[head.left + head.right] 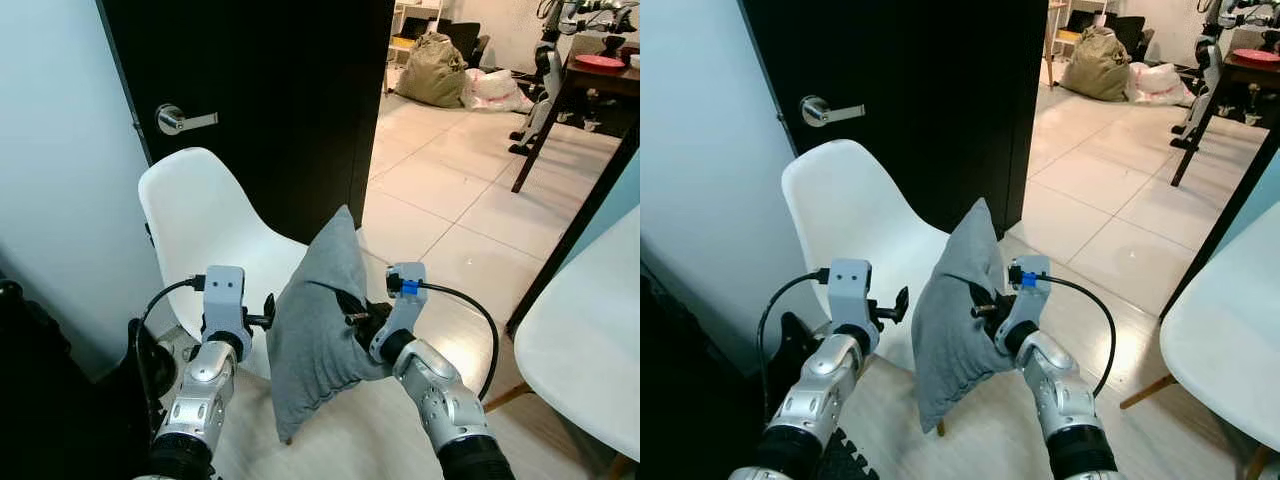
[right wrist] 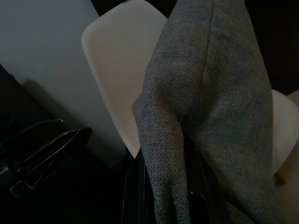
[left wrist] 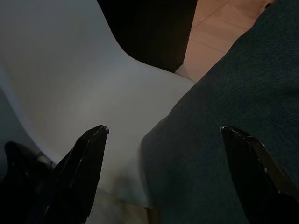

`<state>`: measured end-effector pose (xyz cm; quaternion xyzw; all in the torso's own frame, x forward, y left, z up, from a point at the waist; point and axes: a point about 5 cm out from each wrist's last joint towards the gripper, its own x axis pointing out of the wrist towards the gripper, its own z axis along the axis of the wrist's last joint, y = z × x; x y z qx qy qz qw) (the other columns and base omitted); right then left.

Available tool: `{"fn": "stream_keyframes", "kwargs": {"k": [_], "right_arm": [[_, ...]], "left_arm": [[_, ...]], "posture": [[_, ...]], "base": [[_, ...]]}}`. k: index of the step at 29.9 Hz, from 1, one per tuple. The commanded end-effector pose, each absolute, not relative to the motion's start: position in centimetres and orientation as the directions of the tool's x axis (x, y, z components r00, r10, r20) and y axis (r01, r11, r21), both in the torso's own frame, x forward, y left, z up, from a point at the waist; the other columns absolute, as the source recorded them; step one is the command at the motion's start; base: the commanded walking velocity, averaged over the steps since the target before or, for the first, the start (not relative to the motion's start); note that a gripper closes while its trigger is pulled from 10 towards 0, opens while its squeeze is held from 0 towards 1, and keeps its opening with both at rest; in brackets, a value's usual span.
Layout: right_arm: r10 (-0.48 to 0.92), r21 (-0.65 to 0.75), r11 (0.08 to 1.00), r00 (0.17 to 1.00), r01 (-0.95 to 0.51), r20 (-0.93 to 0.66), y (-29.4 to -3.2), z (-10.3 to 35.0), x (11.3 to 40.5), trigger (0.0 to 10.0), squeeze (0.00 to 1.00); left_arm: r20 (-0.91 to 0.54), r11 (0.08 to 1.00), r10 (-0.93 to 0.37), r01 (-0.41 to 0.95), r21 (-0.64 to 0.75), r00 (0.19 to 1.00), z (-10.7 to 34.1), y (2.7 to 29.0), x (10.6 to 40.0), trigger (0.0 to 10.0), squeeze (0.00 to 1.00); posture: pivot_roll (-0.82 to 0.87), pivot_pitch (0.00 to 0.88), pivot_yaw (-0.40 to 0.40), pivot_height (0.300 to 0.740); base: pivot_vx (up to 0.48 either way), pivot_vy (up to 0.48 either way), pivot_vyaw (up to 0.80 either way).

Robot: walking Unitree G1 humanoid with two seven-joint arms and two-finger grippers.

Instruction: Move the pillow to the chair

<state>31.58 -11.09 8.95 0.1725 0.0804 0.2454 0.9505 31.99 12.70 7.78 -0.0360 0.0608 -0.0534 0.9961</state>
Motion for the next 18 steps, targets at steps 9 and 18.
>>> {"fn": "stream_keyframes", "kwargs": {"k": [9, 18], "right_arm": [[0.560, 0.362, 0.756, 0.825, -0.546, 0.075, -10.1, 11.2, 31.5, 10.0, 0.00], [0.516, 0.362, 0.780, 0.852, -0.511, 0.090, -10.7, 11.7, 32.1, 10.0, 0.00]], "left_arm": [[-0.087, 0.994, -0.082, 0.075, -0.075, 0.993, 8.3, 13.4, 32.0, 10.0, 0.00], [-0.077, 0.994, -0.087, 0.081, -0.075, 0.993, 8.6, 13.2, 32.2, 10.0, 0.00]], "posture": [[-0.04, 0.000, -0.026, 0.740], [-0.04, 0.000, -0.024, 0.740]], "base": [[0.000, 0.000, 0.00], [0.081, 0.000, 0.00]]}}
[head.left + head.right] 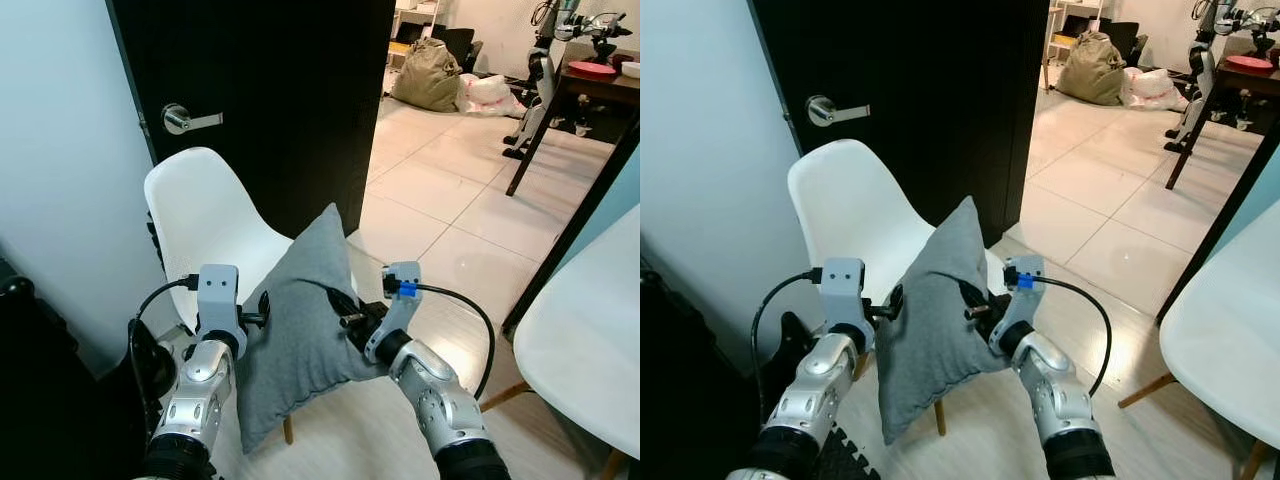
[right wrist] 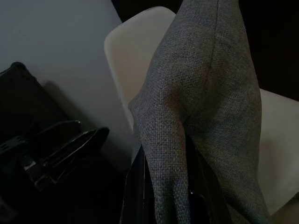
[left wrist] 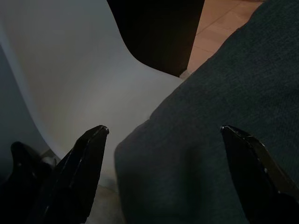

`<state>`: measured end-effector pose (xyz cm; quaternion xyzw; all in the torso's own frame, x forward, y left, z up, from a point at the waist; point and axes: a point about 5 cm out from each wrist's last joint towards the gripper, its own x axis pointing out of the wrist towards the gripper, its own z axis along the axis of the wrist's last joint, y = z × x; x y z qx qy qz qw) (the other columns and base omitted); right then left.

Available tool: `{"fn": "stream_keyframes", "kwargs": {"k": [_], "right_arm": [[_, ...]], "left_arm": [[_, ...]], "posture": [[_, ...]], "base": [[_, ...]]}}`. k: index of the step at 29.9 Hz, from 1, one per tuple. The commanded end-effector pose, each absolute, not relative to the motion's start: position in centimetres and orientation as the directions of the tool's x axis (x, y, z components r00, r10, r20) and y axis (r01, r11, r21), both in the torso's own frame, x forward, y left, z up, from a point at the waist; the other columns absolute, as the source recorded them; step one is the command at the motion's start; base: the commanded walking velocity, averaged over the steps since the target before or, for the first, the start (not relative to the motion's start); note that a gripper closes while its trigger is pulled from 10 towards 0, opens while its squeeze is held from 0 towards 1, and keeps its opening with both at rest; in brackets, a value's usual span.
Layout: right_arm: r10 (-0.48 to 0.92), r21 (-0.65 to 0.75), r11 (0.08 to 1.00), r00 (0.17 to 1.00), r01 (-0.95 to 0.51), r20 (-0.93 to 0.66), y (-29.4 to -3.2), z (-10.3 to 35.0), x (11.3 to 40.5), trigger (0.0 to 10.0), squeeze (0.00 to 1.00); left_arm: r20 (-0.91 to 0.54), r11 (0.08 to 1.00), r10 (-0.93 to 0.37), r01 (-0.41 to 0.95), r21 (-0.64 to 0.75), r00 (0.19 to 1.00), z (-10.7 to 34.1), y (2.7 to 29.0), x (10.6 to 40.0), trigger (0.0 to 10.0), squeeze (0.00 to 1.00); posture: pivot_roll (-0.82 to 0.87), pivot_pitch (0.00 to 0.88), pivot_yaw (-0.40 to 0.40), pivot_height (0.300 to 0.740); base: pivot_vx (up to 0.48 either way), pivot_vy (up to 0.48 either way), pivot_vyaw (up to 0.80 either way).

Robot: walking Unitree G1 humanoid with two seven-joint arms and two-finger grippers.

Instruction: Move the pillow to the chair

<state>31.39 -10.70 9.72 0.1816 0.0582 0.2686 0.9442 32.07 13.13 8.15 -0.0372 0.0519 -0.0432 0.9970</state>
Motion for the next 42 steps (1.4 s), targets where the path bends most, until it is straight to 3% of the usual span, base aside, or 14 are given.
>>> {"fn": "stream_keyframes", "kwargs": {"k": [1, 42], "right_arm": [[0.508, 0.357, 0.786, 0.856, -0.505, 0.093, -10.9, 11.8, 32.1, 10.0, 0.00], [0.492, 0.366, 0.791, 0.865, -0.491, 0.097, -11.1, 11.7, 31.8, 10.0, 0.00]], "left_arm": [[-0.078, 0.993, -0.098, 0.092, -0.076, 0.992, 8.5, 13.0, 32.2, 10.0, 0.00], [-0.083, 0.986, -0.155, 0.149, -0.079, 0.984, 8.3, 11.7, 31.7, 10.0, 0.00]], "posture": [[-0.05, 0.000, -0.021, 0.740], [-0.06, 0.005, -0.005, 0.740]], "base": [[0.251, 0.000, 0.00], [0.306, 0.000, 0.00]]}}
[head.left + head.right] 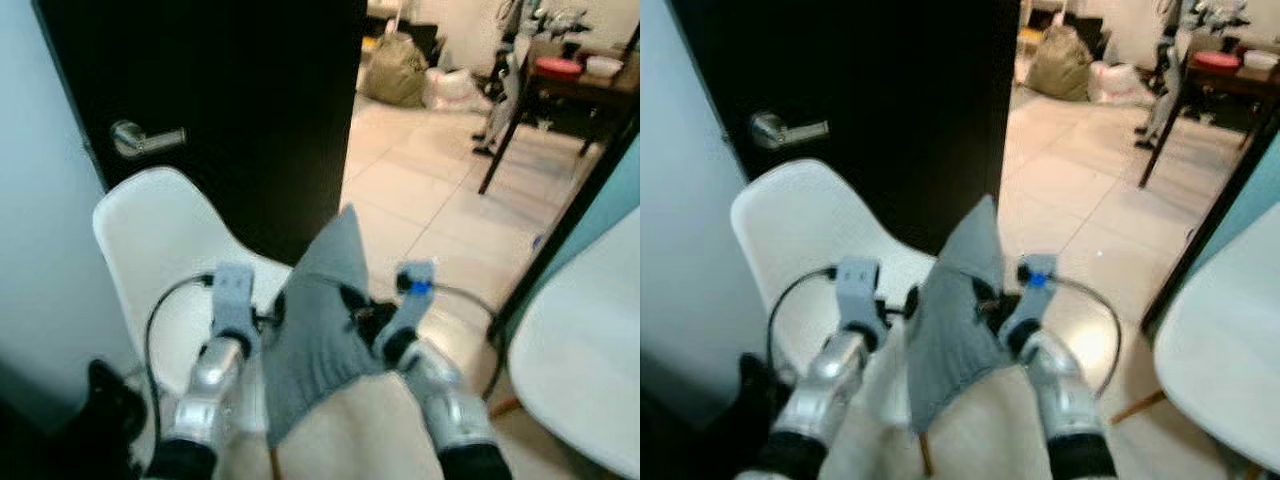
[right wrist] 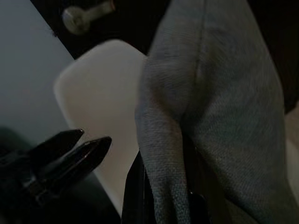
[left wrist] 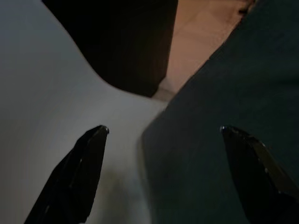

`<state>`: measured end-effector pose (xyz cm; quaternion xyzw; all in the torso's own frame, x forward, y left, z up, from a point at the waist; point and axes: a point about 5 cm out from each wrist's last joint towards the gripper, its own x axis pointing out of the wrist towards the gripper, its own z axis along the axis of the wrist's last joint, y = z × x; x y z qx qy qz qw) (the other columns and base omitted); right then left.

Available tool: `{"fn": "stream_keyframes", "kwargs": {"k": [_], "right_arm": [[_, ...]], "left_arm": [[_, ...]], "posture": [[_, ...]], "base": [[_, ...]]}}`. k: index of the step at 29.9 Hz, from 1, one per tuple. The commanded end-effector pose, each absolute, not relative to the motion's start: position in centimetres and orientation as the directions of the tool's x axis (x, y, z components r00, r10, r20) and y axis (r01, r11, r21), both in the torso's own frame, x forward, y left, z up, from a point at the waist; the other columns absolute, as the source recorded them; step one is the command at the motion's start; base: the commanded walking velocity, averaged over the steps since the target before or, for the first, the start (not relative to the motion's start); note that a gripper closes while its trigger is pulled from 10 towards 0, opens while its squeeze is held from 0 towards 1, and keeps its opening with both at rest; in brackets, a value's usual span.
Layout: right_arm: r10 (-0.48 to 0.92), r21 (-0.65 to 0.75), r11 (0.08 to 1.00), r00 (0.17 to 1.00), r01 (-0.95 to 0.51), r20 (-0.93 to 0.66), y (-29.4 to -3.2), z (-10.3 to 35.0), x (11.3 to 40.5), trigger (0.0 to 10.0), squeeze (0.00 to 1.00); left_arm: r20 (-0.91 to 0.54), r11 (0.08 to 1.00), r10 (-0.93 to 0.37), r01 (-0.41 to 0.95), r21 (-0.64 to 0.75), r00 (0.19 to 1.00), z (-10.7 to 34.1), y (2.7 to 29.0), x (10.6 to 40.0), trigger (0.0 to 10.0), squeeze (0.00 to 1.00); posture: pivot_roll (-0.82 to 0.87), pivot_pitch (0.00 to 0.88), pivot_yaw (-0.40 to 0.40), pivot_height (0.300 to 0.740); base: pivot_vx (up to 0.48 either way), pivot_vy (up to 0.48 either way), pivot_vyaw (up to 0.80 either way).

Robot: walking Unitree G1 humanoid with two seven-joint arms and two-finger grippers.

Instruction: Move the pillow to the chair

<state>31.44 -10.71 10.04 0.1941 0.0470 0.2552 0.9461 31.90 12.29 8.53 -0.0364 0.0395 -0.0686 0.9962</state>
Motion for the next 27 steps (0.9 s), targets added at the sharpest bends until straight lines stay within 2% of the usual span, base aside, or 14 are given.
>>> {"fn": "stream_keyframes", "kwargs": {"k": [1, 15, 20, 27], "right_arm": [[0.492, 0.366, 0.791, 0.865, -0.491, 0.097, -11.08, 11.71, 31.83, 10.0, 0.00], [0.492, 0.364, 0.792, 0.866, -0.490, 0.096, -11.05, 11.74, 31.77, 10.0, 0.00], [0.499, 0.347, 0.795, 0.862, -0.498, 0.094, -11.16, 11.71, 31.62, 10.0, 0.00], [0.519, 0.350, 0.777, 0.847, -0.524, 0.116, -10.95, 11.98, 31.43, 10.0, 0.00]], "left_arm": [[-0.084, 0.986, -0.156, 0.150, -0.079, 0.984, 8.25, 11.69, 31.73, 10.0, 0.00], [-0.090, 0.985, -0.157, 0.150, -0.080, 0.983, 8.15, 11.56, 31.67, 10.0, 0.00], [-0.103, 0.988, -0.144, 0.137, -0.077, 0.984, 7.96, 11.53, 31.66, 10.0, 0.00], [-0.115, 0.982, -0.179, 0.172, -0.073, 0.977, 7.70, 11.12, 31.39, 10.0, 0.00]], "posture": [[-0.06, 0.006, -0.004, 0.740], [-0.06, 0.006, -0.003, 0.740], [-0.06, 0.008, -0.005, 0.740], [-0.06, 0.004, -0.005, 0.740]], "base": [[0.326, 0.000, 0.00], [0.325, 0.000, 0.00], [0.000, 0.000, 0.00], [0.000, 0.000, 0.80]]}}
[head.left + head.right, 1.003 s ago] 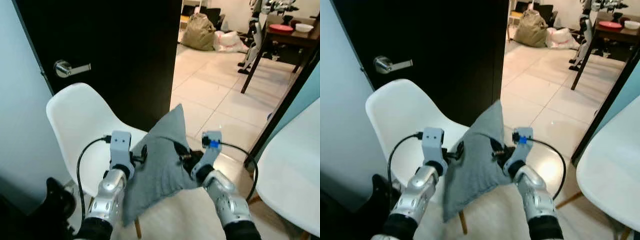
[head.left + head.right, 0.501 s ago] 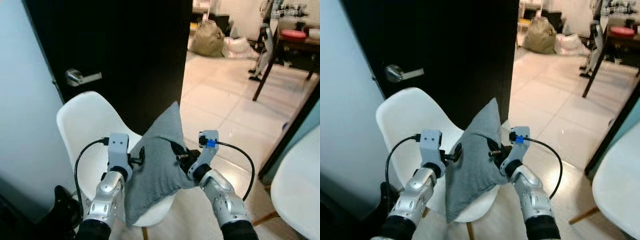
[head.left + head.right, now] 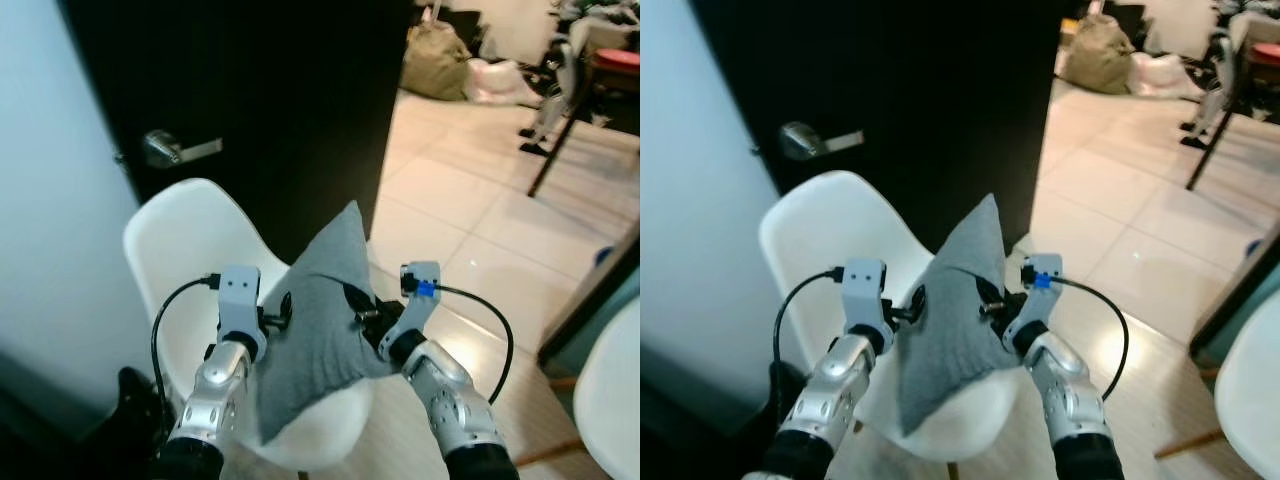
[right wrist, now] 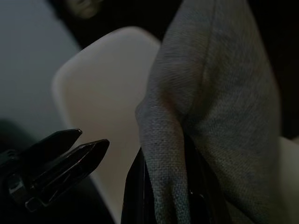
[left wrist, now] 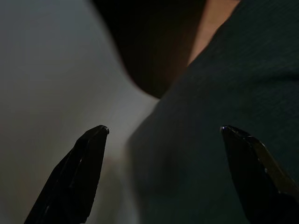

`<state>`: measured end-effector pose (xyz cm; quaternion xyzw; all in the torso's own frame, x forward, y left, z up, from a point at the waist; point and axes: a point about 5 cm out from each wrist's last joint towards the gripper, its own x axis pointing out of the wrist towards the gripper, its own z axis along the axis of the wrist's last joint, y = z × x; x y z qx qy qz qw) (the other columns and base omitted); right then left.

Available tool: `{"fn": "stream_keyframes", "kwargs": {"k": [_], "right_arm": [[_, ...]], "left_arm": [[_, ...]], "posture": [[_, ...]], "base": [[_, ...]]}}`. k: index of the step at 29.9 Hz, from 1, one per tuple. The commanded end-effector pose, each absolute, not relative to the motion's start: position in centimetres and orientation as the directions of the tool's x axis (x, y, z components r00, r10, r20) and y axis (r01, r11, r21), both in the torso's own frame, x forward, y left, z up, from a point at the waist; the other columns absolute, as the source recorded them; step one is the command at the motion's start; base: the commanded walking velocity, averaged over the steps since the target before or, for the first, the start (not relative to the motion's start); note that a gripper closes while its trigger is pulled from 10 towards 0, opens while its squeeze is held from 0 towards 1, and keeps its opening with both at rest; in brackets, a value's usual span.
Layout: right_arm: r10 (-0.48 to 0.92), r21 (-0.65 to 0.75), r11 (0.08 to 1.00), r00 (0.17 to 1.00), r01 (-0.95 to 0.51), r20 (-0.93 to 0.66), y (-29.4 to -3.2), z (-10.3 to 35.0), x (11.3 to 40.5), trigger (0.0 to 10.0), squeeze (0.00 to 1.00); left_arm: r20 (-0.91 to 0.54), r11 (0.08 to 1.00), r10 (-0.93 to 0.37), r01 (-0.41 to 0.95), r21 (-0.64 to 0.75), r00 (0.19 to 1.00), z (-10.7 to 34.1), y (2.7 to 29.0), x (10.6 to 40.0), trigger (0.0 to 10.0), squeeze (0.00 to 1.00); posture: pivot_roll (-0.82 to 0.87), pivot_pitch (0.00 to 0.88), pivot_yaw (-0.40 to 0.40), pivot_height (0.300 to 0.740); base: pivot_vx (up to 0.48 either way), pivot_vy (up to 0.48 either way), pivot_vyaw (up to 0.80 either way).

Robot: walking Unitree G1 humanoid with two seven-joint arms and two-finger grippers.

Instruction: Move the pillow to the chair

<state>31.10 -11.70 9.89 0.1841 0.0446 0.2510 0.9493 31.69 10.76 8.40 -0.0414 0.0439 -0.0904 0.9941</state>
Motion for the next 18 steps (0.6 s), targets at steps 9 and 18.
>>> {"fn": "stream_keyframes", "kwargs": {"k": [9, 18], "right_arm": [[0.518, 0.350, 0.778, 0.848, -0.522, 0.114, -11.04, 11.96, 31.38, 10.0, 0.00], [0.501, 0.365, 0.785, 0.859, -0.500, 0.100, -11.12, 11.80, 31.41, 10.0, 0.00]], "left_arm": [[-0.115, 0.980, -0.195, 0.188, -0.070, 0.974, 7.61, 10.73, 31.22, 10.0, 0.00], [-0.120, 0.979, -0.199, 0.191, -0.076, 0.973, 7.53, 10.56, 31.11, 10.0, 0.00]], "posture": [[-0.07, 0.002, -0.006, 0.740], [-0.07, 0.010, -0.004, 0.740]], "base": [[0.000, -0.280, 0.80], [0.000, -0.372, 0.62]]}}
